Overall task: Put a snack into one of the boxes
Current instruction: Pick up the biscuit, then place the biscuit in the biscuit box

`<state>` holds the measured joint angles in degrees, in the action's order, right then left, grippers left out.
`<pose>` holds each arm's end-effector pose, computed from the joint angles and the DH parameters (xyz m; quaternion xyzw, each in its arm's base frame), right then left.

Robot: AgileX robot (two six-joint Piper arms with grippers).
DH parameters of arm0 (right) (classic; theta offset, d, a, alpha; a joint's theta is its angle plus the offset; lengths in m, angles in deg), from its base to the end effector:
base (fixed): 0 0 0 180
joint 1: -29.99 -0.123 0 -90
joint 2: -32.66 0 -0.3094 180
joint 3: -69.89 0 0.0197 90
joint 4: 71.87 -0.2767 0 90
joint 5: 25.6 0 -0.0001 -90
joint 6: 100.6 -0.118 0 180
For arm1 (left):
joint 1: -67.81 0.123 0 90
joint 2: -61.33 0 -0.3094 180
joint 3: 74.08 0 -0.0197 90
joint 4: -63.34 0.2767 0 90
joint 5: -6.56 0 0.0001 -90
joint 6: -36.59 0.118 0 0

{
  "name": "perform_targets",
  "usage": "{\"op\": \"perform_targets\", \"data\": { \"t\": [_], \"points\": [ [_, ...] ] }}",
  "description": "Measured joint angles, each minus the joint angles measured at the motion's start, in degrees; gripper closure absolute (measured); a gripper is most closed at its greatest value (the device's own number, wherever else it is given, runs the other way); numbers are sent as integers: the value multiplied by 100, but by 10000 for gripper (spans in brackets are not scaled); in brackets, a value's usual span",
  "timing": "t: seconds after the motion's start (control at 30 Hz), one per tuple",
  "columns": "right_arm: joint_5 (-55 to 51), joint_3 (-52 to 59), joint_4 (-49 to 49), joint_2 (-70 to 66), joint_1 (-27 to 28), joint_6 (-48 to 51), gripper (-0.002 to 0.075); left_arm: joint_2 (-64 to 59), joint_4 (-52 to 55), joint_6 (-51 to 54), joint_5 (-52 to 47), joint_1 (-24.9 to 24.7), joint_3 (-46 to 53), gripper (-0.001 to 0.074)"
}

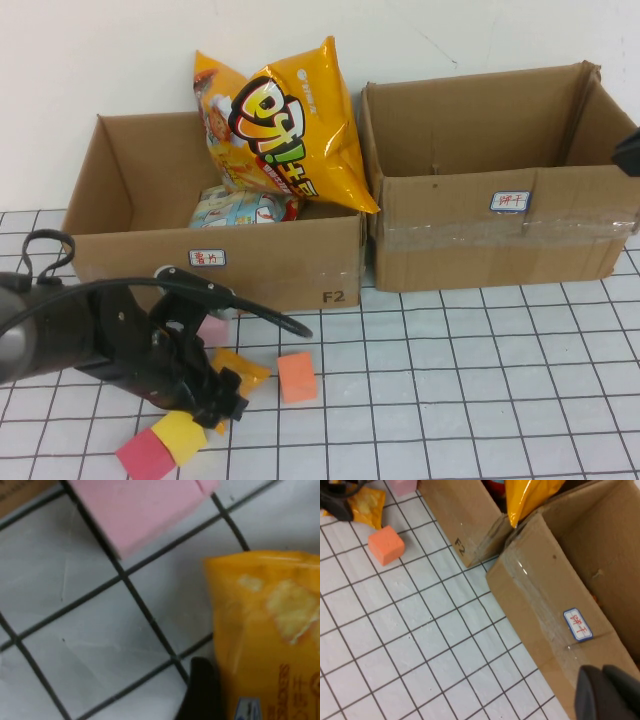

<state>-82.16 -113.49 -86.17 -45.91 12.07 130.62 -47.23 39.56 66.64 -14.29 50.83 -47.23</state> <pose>0.2669 0.1119 0.4403 -0.4972 0.7571 0.0015 0.4237 0.3362 -0.1204 0.1275 0.2231 0.9473 -0.0877 0.2126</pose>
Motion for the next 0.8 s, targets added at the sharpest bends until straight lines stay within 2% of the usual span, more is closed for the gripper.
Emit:
{"op": "perform_targets", "data": {
  "t": [0.13, 0.3, 0.47, 0.67, 0.8],
  "points": [
    [13, 0, -14, 0, 0, 0, 727, -46, -141, 0, 94, 0, -13, 335],
    [13, 0, -14, 0, 0, 0, 727, -48, -181, 0, -172, 0, -122, 334],
    [25, 0, 110, 0, 0, 0, 727, 106, -534, 0, -1314, 0, -466, 334],
    [49, 0, 485, 0, 0, -62, 727, 695, -1644, 508, -2744, -59, -1480, 334],
    [84, 0, 792, 33, 0, -382, 727, 907, -2212, 1074, -2856, -347, -2334, 335]
  ]
}}
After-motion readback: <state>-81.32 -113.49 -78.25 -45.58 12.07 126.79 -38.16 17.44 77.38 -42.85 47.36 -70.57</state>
